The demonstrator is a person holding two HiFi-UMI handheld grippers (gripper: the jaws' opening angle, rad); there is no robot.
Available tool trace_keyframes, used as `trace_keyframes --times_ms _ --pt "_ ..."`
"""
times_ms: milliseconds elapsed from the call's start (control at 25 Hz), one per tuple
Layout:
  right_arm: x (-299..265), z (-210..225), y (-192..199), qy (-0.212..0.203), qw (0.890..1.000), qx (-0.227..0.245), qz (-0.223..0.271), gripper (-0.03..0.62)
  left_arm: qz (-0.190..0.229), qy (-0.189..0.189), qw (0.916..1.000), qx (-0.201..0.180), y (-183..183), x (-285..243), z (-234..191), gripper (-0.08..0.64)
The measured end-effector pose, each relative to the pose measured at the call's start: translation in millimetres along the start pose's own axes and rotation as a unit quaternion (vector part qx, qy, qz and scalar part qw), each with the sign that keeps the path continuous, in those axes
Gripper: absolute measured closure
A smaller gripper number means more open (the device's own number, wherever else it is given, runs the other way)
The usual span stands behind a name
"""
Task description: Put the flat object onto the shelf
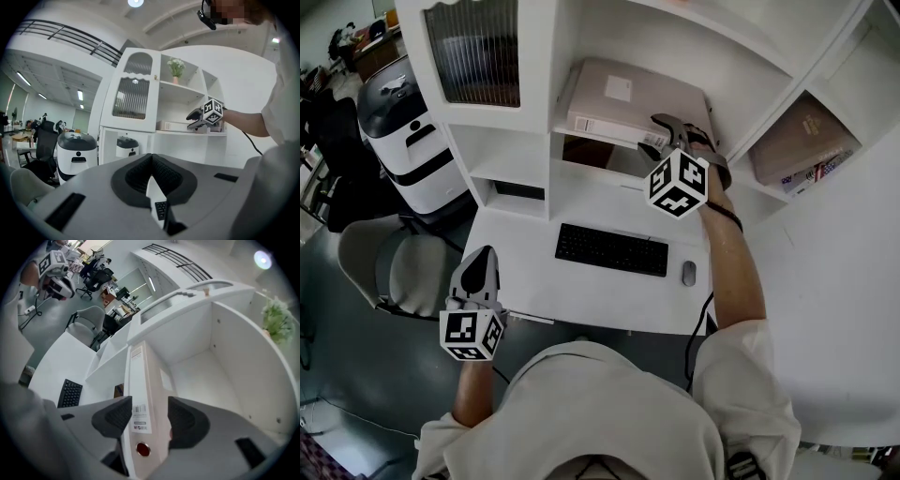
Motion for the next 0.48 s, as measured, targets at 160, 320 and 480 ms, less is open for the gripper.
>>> trace_keyframes --times_ms 160,320,480 --pt "21.9 -2.5 0.3 0.034 0.999 -0.034 0.019 0.411 -0.001 0.01 0.9999 -0.003 0.6 0.8 2.7 0.568" --pt "38.9 -11.6 1.9 0.056 0.996 -0.057 0.03 0.457 -0.001 0.018 0.9998 -0.007 1.0 2.8 4.5 0.568" --pt "54.0 -18.2 6.9 0.068 0.993 -0.085 0.038 0.497 0.0 0.025 0.9996 -0.011 0.1 5.4 6.3 0.568"
Point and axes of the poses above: the fingertips, and each gripper's own axes: x backward along the fingers, z to its right, y out of its underside, the point moved 4 cm from there along x, backward along the fingers, and after that the axes turned 15 degrees about -z, right-handed, at the moved point
